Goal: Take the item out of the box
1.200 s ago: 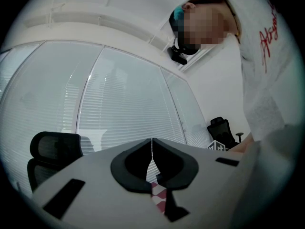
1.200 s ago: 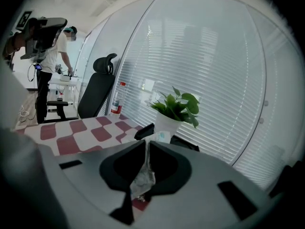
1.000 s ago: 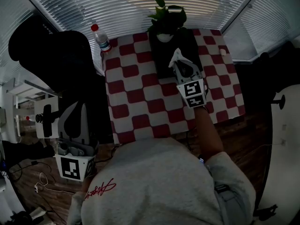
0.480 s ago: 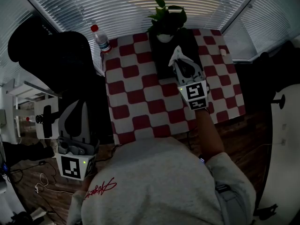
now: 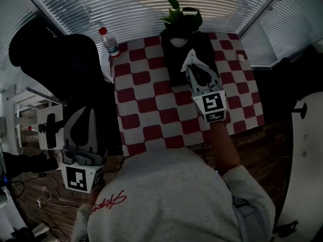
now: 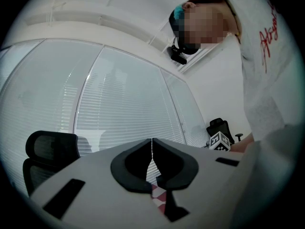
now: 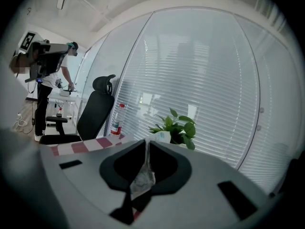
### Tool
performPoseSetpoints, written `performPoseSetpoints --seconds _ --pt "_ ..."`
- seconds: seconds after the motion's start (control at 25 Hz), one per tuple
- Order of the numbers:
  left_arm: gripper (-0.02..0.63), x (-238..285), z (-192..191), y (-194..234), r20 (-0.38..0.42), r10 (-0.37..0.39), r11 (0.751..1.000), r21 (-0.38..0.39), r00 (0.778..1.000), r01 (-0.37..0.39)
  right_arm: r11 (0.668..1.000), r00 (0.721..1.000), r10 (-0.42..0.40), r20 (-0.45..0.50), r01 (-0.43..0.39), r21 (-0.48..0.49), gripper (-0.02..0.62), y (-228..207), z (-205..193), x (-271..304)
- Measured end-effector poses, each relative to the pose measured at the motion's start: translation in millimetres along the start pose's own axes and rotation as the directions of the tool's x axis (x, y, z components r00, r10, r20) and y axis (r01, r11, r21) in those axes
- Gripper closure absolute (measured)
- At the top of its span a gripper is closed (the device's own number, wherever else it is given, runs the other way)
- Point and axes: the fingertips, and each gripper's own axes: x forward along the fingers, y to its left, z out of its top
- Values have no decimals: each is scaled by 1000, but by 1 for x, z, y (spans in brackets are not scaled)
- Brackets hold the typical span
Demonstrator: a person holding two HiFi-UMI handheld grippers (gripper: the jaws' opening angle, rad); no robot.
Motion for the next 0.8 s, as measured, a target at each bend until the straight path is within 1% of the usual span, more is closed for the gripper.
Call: performPoseSetpoints --seconds 0.12,0.8 --pt "588 2 -2 -1 -11 -6 1000 -11 1000 5 1000 1000 0 19 0 10 554 1 6 -3" --pt "588 4 1 -2 8 -16 1000 -10 1000 16 999 991 -11 130 5 45 554 6 44 -28"
